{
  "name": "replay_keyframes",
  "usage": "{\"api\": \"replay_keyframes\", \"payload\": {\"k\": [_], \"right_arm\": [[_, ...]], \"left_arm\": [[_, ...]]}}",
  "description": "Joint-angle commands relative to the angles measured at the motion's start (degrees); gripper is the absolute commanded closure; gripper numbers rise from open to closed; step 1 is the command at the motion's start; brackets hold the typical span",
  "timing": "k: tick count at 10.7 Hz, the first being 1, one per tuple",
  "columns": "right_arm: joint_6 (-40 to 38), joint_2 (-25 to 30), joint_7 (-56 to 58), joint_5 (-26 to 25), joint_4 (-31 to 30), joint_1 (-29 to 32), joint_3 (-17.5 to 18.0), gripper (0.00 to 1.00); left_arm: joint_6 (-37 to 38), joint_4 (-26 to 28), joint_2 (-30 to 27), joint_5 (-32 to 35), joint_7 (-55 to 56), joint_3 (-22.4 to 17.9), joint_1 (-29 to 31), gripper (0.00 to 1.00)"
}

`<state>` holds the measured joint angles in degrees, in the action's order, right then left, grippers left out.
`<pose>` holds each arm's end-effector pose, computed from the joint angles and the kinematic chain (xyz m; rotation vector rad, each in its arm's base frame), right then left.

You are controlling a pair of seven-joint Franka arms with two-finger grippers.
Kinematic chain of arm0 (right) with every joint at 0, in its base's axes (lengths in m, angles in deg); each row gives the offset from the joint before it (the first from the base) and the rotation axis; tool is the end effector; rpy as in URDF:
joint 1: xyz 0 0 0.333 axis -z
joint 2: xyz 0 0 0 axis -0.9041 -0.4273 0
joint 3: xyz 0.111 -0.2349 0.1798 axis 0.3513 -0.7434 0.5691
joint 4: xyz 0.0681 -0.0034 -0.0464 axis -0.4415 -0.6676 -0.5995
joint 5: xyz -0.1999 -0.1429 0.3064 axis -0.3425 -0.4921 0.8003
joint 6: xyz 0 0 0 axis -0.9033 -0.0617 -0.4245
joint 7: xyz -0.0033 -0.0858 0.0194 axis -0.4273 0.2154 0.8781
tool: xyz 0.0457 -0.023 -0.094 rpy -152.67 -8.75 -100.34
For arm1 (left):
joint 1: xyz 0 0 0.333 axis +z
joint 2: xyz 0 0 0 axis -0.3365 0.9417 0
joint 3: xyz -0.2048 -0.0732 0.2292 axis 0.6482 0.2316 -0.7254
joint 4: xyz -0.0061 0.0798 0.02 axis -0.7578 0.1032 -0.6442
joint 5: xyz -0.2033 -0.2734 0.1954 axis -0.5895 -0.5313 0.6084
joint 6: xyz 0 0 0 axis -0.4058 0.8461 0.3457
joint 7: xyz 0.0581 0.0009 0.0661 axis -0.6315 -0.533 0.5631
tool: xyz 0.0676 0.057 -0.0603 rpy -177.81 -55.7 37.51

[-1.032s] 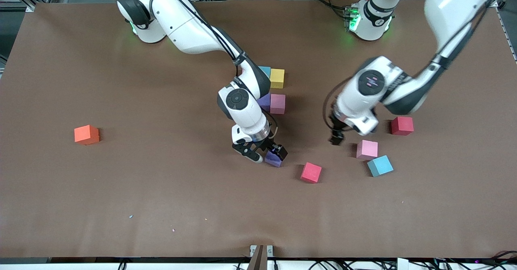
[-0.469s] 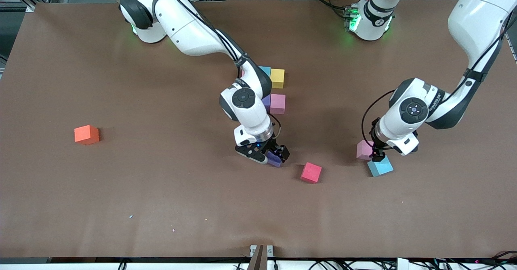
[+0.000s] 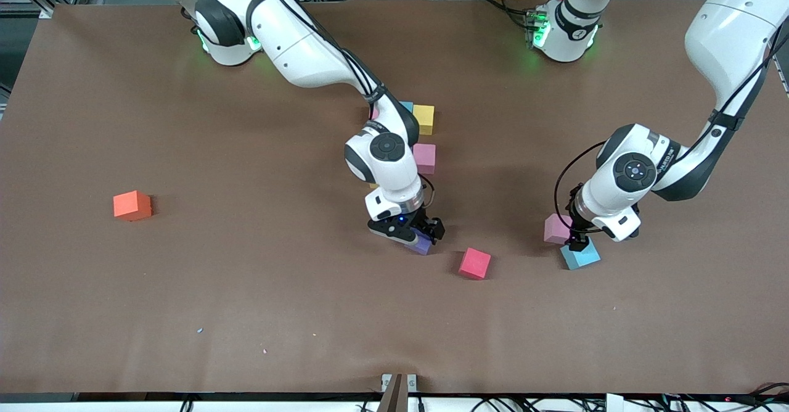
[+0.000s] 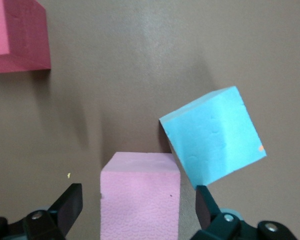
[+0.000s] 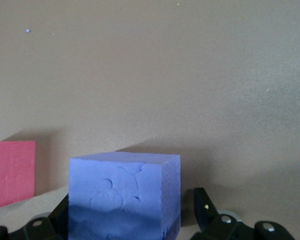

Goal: Arrange 11 blocks into digit 3
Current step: 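Lift the purple block with the right gripper while the left gripper grasps pink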

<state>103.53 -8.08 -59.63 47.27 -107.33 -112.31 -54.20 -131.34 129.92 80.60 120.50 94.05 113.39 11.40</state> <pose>0.5859 0.5463 0.1805 -2.8069 0.5970 -0.4066 0.6079 -0.1094 0.2268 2.3849 2.0381 0.1012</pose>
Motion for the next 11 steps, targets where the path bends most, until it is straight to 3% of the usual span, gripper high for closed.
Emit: {"api": "replay_keyframes", "payload": {"k": [1,6,11], "right_arm": [[-3.58,-1.21,0.12,-4.4,2.86,0.4,-0.96,0.14],[-4.99,-0.68,2.58,-4.42,2.86,0.93,-0.87,0.25],[-7.26,0.81,6.6,-4.16,2.77,0.93,-0.43,0.6]], "left_arm": [[-1.78,-0.44,0.78,1.69,-0.39,0.2,0.05,0.0],[-2.32,-0.35,3.5,3.35,-0.39,-0.32,-0.12,0.0],[-3.19,-0.44,4.47,3.36,-0.3,-1.99,-0.12,0.0]]}}
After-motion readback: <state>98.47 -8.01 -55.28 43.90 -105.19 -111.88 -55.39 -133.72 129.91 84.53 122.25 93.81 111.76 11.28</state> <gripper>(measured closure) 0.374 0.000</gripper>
